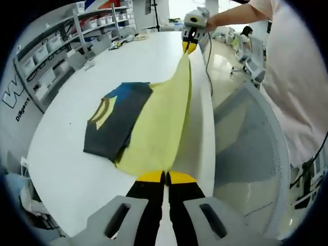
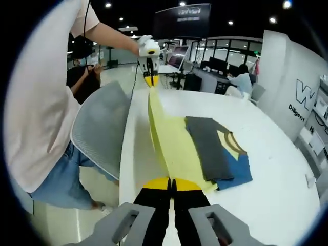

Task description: Fold the garment on the visible template until the final outline fits inside the template.

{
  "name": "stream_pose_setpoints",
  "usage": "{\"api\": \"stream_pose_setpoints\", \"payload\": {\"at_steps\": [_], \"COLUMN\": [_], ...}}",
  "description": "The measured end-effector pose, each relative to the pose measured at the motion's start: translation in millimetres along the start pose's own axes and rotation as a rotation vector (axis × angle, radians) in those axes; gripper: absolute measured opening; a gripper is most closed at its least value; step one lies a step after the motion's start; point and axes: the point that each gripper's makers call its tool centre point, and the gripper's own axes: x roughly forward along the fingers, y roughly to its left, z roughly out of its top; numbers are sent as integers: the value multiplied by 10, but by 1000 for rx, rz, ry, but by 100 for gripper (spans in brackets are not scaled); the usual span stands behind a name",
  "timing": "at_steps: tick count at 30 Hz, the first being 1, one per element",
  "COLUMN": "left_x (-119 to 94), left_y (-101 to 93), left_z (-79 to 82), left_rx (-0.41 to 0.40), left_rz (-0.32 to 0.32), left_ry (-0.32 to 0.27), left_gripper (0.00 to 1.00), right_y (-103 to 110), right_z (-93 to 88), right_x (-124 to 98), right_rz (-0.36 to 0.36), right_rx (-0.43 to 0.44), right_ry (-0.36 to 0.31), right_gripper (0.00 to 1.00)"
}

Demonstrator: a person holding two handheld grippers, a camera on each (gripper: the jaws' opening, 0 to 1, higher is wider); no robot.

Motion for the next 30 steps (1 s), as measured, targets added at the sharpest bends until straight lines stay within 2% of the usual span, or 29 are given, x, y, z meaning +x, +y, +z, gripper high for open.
{"api": "stream_pose_setpoints", "payload": {"at_steps": [1, 7, 12, 16, 21, 30], "left_x": [-4, -55, -66, -56, 21, 305], "left_y": [16, 436, 798, 1016, 1353, 1813], "left_z": [8, 152, 284, 379, 489, 487], "left_rx": [-1, 1, 1, 6, -26, -83], "left_rz": [1, 25, 40, 44, 67, 74], "left_ry": [-1, -21, -39, -41, -62, -57], "left_gripper": [2, 2, 2, 2, 2, 2], "right_y": [-51, -452, -713, -940, -1257, -1792], "right_z": [27, 219, 282, 301, 303, 205], "right_x": [-5, -28, -14, 3, 62, 266], "right_rz": [-5, -28, -44, -60, -85, -111], "right_rx": [0, -25, -41, -42, -25, 0], "right_ry": [-4, -10, -2, 1, -1, 22], "right_gripper": [0, 0, 0, 0, 0, 0]}}
